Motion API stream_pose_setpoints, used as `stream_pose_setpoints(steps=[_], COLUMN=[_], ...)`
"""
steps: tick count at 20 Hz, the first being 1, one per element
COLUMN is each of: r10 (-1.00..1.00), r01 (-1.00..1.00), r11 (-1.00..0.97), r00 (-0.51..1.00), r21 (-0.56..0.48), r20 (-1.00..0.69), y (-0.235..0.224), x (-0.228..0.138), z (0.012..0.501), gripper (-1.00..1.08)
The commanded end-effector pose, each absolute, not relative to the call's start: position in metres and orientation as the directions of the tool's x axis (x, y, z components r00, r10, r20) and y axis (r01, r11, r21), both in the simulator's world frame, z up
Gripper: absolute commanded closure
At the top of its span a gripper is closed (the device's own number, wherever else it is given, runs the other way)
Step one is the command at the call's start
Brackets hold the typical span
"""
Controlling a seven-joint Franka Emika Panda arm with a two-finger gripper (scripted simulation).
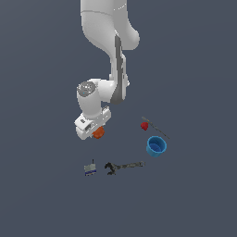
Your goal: Pick up a designated object from a clutter of objects.
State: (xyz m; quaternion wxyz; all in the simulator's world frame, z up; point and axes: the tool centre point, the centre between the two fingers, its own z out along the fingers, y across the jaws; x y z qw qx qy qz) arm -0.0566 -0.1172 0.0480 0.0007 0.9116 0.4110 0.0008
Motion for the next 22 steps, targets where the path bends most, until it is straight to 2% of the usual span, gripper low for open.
stream_pose_setpoints(steps=[1, 12, 22], r10=[0.75, 0.75, 0.75], r01=[0.75, 0.75, 0.75], r11=[-0.662, -0.662, -0.662], r00=[0.662, 0.662, 0.662], r21=[0.002, 0.002, 0.002], r20=[0.001, 0.001, -0.001], y=[-0.117, -0.101, -0.065], x=[-0.056, -0.061, -0.071], z=[0.048, 0.078, 0.148], gripper=[1.08, 1.08, 1.08])
